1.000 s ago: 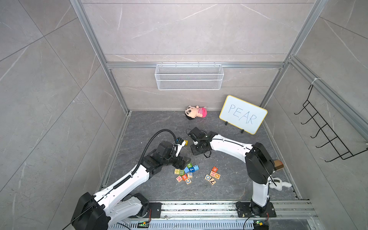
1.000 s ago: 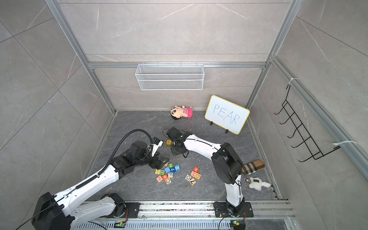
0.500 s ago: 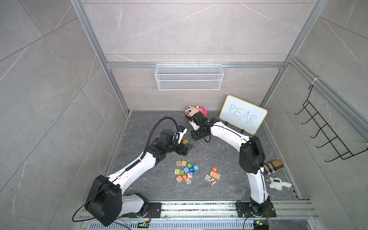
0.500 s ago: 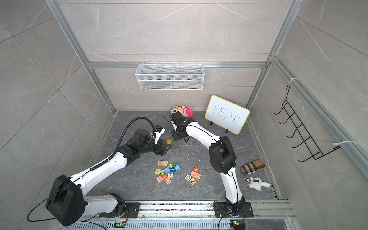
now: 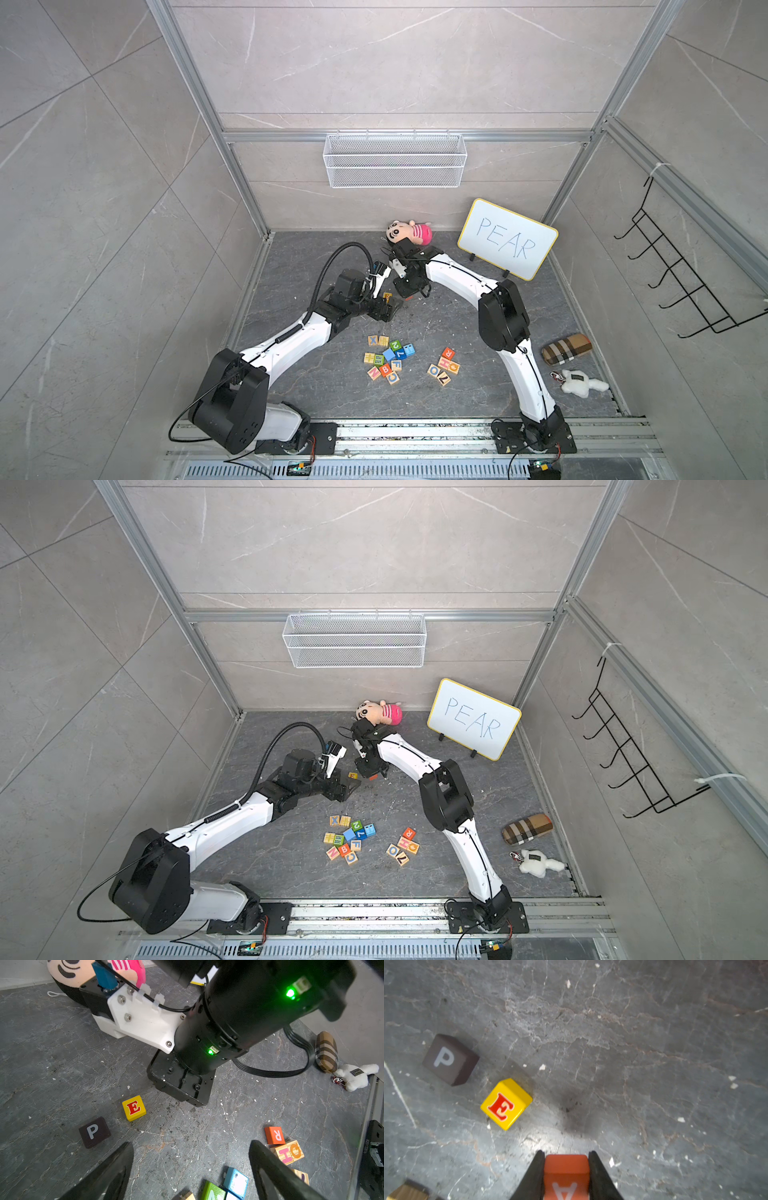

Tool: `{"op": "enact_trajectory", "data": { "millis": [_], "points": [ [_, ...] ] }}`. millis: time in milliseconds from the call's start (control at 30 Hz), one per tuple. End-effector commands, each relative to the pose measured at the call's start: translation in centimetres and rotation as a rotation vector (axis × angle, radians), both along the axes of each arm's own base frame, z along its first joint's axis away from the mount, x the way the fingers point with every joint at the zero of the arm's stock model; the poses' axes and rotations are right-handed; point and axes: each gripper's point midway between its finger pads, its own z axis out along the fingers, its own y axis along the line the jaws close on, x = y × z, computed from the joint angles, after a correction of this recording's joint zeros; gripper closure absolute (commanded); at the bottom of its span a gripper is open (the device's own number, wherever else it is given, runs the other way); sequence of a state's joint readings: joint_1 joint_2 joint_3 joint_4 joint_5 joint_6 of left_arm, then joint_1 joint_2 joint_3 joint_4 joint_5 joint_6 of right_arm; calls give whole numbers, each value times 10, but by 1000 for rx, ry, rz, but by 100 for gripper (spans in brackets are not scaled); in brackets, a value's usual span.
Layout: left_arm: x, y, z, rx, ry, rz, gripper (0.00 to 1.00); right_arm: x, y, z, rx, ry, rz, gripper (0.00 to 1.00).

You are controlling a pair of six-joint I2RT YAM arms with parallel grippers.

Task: Spell the uppercase word “pear” with letter blocks
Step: Place the letter block at the center of the board.

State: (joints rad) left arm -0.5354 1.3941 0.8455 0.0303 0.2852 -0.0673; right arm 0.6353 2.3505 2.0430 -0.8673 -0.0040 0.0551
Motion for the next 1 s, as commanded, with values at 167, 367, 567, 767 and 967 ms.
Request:
{"op": "enact_trajectory", "data": {
  "millis": [167, 367, 567, 767, 967],
  "points": [
    [7, 4, -4, 5, -14, 26, 10, -1, 5, -28, -35, 34, 16, 67],
    [6, 6, -1, 7, -19, 34, 10, 0, 7, -36, -37, 39, 19, 59],
    [6, 6, 1, 8, -22, 34, 10, 0, 9, -29, -24, 25, 26, 28],
    [5, 6, 5, 8, -28, 29, 10, -8, 3, -16, -27, 13, 11, 20],
    [4, 7, 8, 6, -32, 27, 10, -13, -17, -23, -100, 2, -26, 20]
  ]
}}
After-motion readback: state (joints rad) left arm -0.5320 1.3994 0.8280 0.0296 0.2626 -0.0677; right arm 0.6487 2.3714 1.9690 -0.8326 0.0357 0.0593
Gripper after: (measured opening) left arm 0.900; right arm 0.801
